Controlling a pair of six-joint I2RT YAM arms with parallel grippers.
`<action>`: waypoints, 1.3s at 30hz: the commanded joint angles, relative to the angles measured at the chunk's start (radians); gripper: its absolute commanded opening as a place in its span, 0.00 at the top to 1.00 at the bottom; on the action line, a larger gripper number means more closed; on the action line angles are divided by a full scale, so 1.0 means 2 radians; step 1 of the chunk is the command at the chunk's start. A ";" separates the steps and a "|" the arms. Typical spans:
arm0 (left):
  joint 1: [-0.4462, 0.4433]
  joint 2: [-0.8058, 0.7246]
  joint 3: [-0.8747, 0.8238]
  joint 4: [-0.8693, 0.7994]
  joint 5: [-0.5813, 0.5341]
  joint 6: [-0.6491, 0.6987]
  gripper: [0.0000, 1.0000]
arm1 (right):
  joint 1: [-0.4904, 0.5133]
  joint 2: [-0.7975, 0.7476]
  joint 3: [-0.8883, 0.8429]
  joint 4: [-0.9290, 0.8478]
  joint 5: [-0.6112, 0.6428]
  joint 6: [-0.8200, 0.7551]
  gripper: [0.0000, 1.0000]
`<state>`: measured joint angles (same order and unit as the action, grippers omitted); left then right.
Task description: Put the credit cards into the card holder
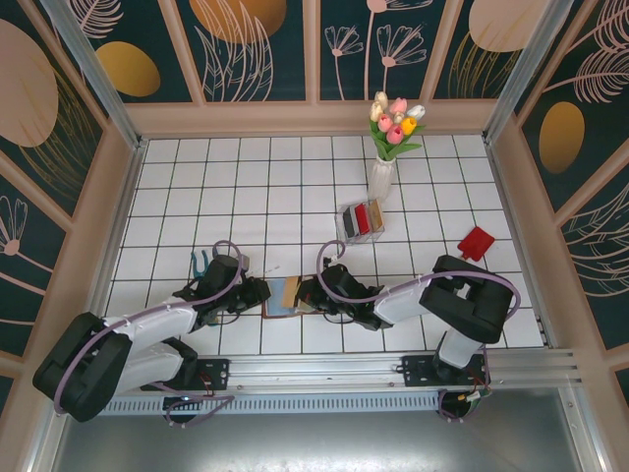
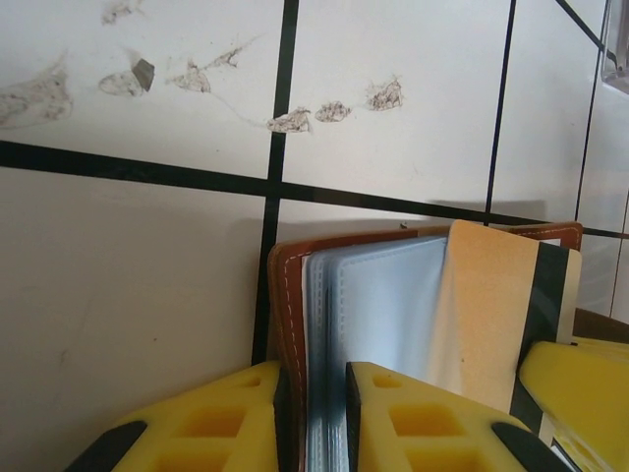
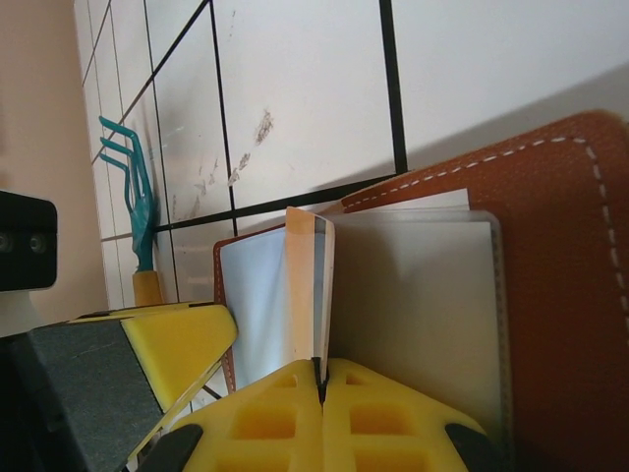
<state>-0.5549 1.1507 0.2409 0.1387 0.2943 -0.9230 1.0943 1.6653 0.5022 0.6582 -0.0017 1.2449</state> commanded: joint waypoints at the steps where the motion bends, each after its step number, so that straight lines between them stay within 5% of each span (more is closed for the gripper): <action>1: -0.003 -0.002 -0.014 -0.024 0.005 -0.004 0.76 | 0.014 0.005 -0.009 -0.013 -0.030 0.003 1.00; 11: -0.003 0.001 -0.015 -0.023 -0.007 -0.003 0.77 | 0.013 -0.031 -0.005 -0.077 -0.050 -0.036 1.00; 23: -0.002 0.001 -0.015 -0.019 0.000 -0.004 0.77 | 0.005 0.025 0.055 -0.086 -0.083 -0.068 1.00; 33: -0.003 -0.007 -0.016 -0.020 -0.001 -0.006 0.77 | 0.005 0.046 0.085 -0.089 -0.101 -0.067 0.93; 39: -0.002 -0.011 -0.015 -0.026 -0.007 -0.005 0.77 | 0.004 0.011 0.102 -0.186 -0.059 -0.085 0.85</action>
<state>-0.5545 1.1297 0.2306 0.1375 0.2684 -0.9260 1.0939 1.7172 0.6754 0.4248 -0.1322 1.1202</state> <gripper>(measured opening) 0.233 0.149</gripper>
